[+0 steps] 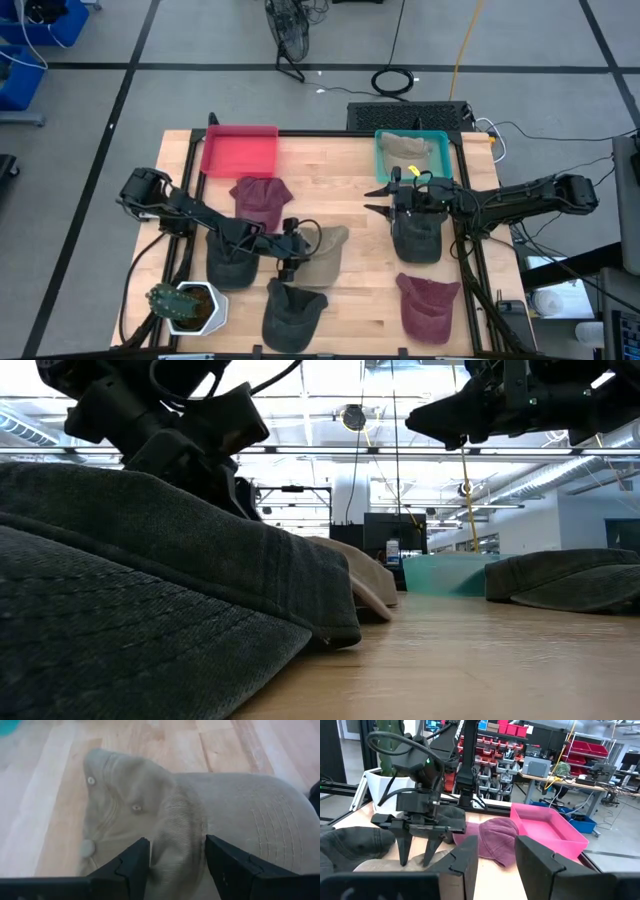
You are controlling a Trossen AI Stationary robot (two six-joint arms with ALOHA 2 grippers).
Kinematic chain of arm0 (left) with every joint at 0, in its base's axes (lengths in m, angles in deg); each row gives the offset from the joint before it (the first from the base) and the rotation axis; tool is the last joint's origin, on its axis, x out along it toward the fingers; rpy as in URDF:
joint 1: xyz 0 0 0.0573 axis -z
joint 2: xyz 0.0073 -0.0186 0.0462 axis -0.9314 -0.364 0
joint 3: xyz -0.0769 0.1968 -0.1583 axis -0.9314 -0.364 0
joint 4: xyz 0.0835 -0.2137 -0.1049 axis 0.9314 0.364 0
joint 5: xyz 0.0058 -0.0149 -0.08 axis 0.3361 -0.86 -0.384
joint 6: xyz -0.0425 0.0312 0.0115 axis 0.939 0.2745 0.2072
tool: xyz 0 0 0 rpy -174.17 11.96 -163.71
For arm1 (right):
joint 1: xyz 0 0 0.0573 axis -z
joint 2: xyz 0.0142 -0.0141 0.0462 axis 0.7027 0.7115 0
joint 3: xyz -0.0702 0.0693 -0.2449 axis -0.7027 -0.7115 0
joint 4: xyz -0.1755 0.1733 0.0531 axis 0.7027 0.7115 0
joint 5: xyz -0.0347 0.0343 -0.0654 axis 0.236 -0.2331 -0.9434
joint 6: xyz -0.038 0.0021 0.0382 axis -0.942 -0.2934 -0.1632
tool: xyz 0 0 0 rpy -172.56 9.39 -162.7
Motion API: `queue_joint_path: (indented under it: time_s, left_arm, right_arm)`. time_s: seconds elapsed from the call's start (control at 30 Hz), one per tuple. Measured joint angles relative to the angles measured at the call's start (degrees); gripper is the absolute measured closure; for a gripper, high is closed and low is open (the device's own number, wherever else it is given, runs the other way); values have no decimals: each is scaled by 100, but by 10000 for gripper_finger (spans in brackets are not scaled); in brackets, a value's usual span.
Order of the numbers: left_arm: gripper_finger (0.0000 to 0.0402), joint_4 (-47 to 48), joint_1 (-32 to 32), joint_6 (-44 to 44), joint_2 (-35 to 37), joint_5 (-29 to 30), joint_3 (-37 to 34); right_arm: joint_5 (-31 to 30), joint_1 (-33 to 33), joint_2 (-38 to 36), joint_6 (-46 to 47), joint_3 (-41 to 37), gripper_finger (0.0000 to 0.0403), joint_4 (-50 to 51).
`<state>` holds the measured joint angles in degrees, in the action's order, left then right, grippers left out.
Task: Pick & Place hat
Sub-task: Put the brown cap into the green bin
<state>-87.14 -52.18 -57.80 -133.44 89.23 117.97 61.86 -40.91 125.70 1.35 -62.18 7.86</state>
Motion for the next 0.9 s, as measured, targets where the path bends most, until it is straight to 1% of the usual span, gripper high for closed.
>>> queue_joint_path:
  time_s: [0.07,0.17,0.47,0.53,0.7,0.77,0.9]
  left_arm:
    - [230,-79,-4,-223,-3,-2,-4]
    - [264,-93,-55,-315,-3,-7,-5]
    - [386,-111,-373,-447,-1,-18,-7]
    - [394,-116,-456,-464,-1,-20,-7]
    - [373,-230,-614,-700,-1,-16,-9]
    - [372,-345,-657,-871,-2,-12,-11]
    - [390,-790,-732,-1296,-1,-16,-11]
  right_arm:
    - [0,0,0,6,1,289,28]
    - [0,0,0,135,2,289,135]
    - [14,0,0,497,2,289,598]
    - [17,0,2,595,2,289,672]
    - [22,-2,2,788,2,289,730]
    - [22,-2,2,905,2,289,831]
    - [24,-4,2,1100,2,289,1119]
